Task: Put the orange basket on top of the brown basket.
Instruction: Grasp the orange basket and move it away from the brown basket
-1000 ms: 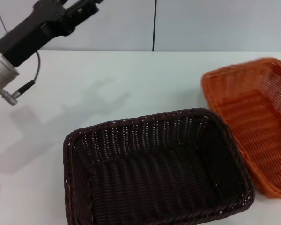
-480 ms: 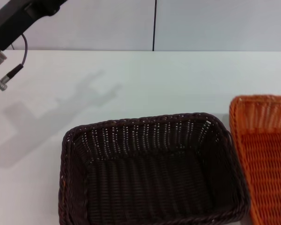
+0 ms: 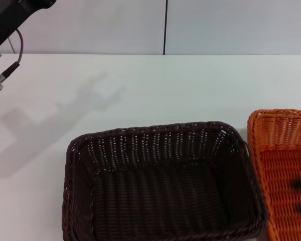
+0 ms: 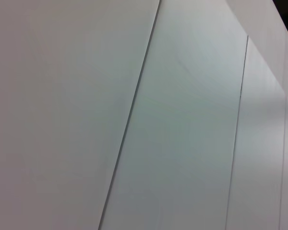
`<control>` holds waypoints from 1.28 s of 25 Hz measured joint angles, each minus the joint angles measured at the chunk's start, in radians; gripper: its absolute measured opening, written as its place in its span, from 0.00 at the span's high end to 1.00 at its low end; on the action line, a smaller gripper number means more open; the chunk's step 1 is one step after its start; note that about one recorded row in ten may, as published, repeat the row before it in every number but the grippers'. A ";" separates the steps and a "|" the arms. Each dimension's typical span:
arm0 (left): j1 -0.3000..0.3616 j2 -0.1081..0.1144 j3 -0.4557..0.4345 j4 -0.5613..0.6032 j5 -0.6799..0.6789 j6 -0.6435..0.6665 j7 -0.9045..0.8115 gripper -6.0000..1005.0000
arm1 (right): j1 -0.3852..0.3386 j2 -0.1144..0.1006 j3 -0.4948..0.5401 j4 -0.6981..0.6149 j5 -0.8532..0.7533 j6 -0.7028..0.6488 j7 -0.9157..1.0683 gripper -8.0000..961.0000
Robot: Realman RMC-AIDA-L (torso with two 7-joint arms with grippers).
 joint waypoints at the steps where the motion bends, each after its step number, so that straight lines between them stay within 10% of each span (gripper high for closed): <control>1: 0.000 0.000 0.000 0.000 0.000 0.000 0.000 0.14 | 0.007 -0.014 0.044 0.001 0.018 0.032 0.000 0.43; 7: -0.015 -0.003 -0.022 0.034 -0.003 -0.004 0.010 0.14 | 0.049 -0.070 0.145 0.082 0.030 0.282 -0.004 0.44; 32: -0.055 -0.001 -0.028 0.114 -0.002 0.009 0.036 0.14 | 0.054 -0.003 -0.084 0.213 -0.133 0.707 -0.101 0.45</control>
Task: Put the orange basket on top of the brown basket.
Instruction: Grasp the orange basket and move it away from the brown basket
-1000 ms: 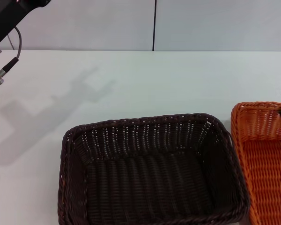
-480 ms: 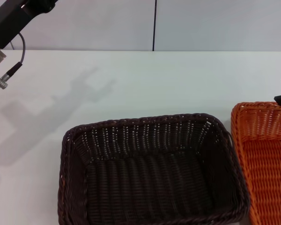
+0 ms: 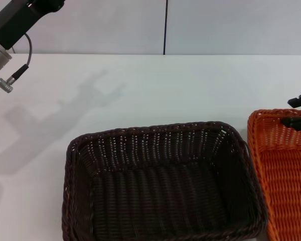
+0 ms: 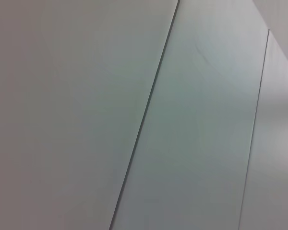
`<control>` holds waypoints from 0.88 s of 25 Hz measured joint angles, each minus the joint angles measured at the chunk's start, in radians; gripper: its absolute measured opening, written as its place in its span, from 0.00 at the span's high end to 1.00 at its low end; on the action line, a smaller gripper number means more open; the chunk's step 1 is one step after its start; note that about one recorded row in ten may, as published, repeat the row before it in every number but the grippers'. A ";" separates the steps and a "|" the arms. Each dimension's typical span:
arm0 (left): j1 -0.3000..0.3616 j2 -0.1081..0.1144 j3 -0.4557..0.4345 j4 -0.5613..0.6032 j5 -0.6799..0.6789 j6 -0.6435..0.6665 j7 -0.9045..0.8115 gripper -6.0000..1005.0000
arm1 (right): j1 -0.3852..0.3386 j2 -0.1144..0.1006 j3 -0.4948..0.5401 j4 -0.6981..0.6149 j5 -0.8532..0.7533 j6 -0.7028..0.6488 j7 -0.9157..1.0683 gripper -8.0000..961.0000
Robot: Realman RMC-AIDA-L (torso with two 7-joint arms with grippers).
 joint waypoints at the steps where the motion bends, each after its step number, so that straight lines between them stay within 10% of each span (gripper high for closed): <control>1: -0.005 0.000 -0.005 0.003 0.004 0.000 0.000 0.14 | 0.010 0.003 -0.007 0.033 -0.003 0.028 -0.007 0.45; 16: -0.011 0.000 -0.022 0.040 0.002 -0.001 0.000 0.14 | -0.099 -0.004 0.028 -0.050 0.001 -0.037 -0.015 0.66; 22: -0.014 -0.001 -0.028 0.049 -0.001 0.000 0.000 0.14 | -0.140 -0.057 0.175 -0.085 -0.002 -0.192 -0.019 0.75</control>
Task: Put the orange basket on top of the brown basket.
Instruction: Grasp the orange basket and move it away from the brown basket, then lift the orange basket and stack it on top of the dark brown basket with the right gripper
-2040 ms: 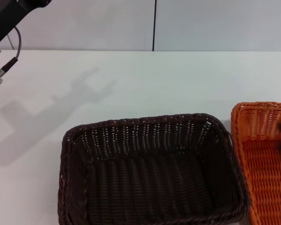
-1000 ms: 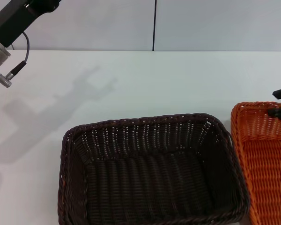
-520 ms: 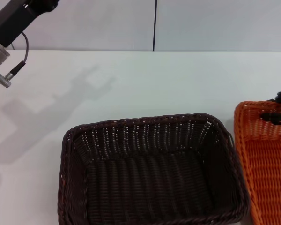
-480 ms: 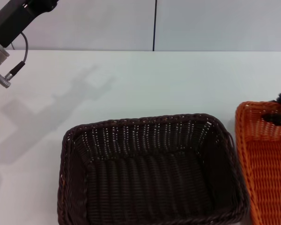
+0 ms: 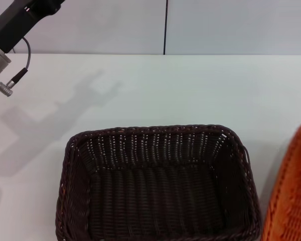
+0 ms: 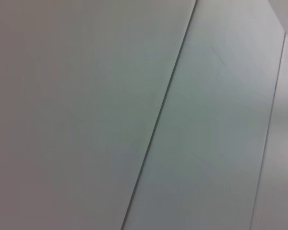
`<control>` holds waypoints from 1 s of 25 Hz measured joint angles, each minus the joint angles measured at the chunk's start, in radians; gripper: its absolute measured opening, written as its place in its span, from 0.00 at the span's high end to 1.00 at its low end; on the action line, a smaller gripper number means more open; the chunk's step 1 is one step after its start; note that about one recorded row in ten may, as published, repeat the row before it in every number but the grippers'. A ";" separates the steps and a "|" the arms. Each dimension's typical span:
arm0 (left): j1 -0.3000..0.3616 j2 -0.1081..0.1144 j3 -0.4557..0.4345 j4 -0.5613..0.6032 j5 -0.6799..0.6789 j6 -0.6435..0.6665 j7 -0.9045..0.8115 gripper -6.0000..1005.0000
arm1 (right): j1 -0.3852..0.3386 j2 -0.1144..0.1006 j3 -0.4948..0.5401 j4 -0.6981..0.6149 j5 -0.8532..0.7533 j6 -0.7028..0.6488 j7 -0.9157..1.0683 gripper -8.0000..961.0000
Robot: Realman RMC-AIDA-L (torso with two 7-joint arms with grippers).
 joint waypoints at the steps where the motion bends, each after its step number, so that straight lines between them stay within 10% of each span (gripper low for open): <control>1: 0.000 0.000 -0.005 0.004 0.000 0.000 0.000 0.14 | -0.009 -0.033 0.077 0.022 -0.002 -0.050 -0.003 0.76; 11: -0.003 -0.002 -0.019 0.029 -0.001 -0.006 0.000 0.14 | -0.061 -0.144 0.312 0.199 -0.002 -0.115 -0.040 0.82; 25: 0.009 -0.002 -0.018 0.033 -0.003 -0.017 0.000 0.14 | -0.127 -0.151 0.666 0.209 0.254 -0.124 0.031 0.83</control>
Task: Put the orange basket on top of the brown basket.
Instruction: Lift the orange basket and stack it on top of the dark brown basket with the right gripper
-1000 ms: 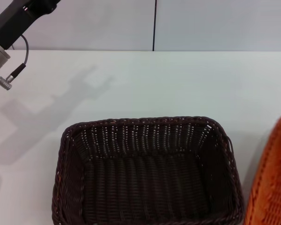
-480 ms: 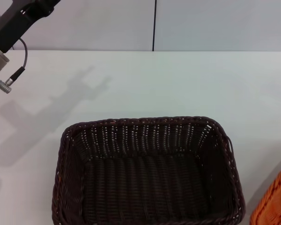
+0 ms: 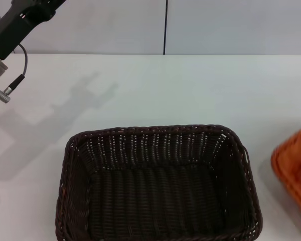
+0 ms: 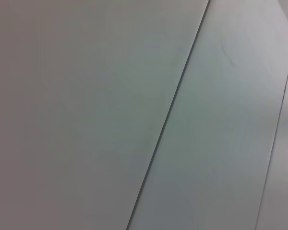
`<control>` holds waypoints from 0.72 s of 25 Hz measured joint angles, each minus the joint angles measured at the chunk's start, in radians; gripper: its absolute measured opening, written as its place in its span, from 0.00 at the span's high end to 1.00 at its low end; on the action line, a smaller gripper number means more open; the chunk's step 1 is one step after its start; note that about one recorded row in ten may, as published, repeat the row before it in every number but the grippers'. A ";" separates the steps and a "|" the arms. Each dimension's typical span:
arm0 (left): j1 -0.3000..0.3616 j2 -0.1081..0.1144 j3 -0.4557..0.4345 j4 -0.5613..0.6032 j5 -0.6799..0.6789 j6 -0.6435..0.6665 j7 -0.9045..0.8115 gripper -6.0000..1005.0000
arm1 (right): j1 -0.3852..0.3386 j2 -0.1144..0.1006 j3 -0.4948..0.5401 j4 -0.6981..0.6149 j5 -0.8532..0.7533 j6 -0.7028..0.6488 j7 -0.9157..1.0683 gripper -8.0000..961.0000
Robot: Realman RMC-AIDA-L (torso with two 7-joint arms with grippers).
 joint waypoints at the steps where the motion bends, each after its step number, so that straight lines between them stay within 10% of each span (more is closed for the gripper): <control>1: 0.000 0.000 0.000 0.000 -0.003 -0.003 0.000 0.14 | -0.016 0.006 0.014 0.006 0.084 0.010 0.030 0.83; 18: -0.005 -0.001 -0.002 0.014 -0.012 -0.003 0.000 0.14 | -0.001 0.129 0.007 0.416 0.703 0.009 0.015 0.83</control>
